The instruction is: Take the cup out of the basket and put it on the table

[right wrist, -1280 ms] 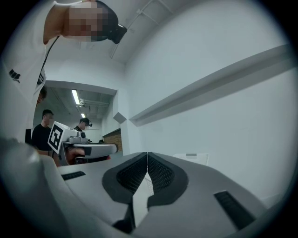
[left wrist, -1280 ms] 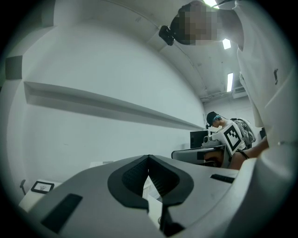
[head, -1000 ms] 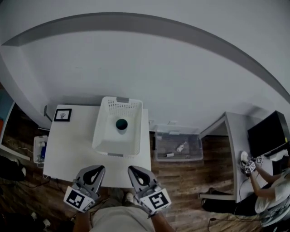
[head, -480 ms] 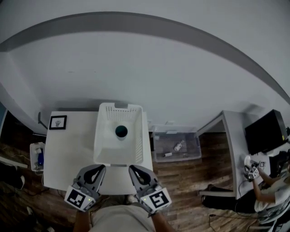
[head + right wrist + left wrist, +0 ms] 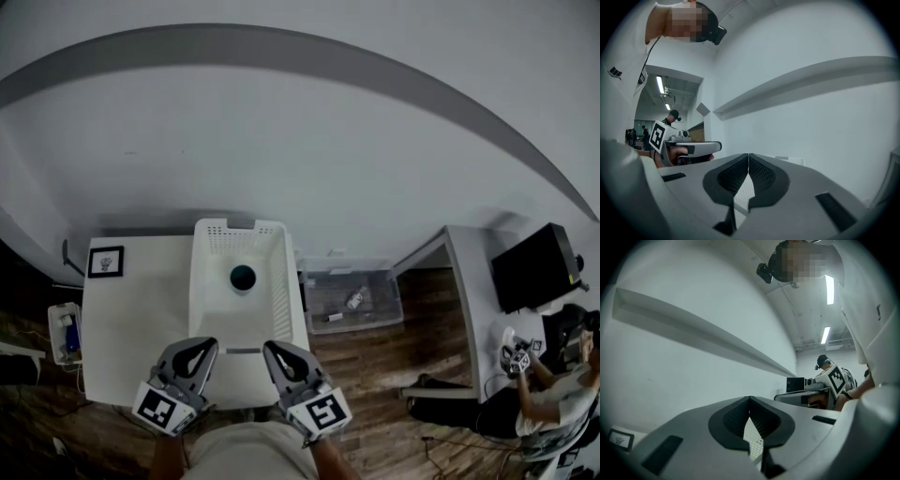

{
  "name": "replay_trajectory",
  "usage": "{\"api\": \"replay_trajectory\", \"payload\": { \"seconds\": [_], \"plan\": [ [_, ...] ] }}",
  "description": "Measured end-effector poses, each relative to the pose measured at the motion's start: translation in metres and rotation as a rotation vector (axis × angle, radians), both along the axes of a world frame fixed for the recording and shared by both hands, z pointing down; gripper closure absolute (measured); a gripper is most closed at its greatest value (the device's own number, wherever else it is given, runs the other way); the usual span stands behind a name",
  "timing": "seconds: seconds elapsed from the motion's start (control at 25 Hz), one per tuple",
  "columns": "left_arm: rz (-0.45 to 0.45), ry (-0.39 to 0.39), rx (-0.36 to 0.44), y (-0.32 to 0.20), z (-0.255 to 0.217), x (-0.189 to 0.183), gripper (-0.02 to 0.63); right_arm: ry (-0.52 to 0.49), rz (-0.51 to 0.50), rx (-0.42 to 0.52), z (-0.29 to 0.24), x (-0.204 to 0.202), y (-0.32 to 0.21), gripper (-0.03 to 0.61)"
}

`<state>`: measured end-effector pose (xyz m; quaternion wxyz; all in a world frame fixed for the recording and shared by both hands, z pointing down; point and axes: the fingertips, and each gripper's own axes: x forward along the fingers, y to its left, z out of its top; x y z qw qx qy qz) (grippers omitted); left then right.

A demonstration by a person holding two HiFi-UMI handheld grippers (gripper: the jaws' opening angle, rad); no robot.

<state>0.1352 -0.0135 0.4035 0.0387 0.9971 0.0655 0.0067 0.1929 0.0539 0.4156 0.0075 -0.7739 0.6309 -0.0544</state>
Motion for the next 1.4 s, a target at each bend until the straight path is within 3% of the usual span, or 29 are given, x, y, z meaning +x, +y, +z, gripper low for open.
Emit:
{"api": "replay_trajectory", "payload": {
  "seconds": [0.8,1.2,1.28,1.4],
  "plan": [
    [-0.051,-0.063,-0.025,-0.026,0.016,0.057,0.612,-0.028,-0.055,-0.079,0.031,0.066,-0.041,0.569],
    [-0.053,-0.102,-0.043,-0.04,0.031,0.075,0.612,0.031,-0.134,-0.235,0.057,0.092,-0.07,0.56],
    [-0.054,-0.106,-0.048,-0.042,0.033,0.078,0.612,0.053,-0.162,-0.271,0.06,0.095,-0.075,0.538],
    [-0.053,-0.11,-0.05,-0.046,0.036,0.082,0.612,0.087,-0.232,-0.338,0.066,0.098,-0.087,0.448]
  ]
}}
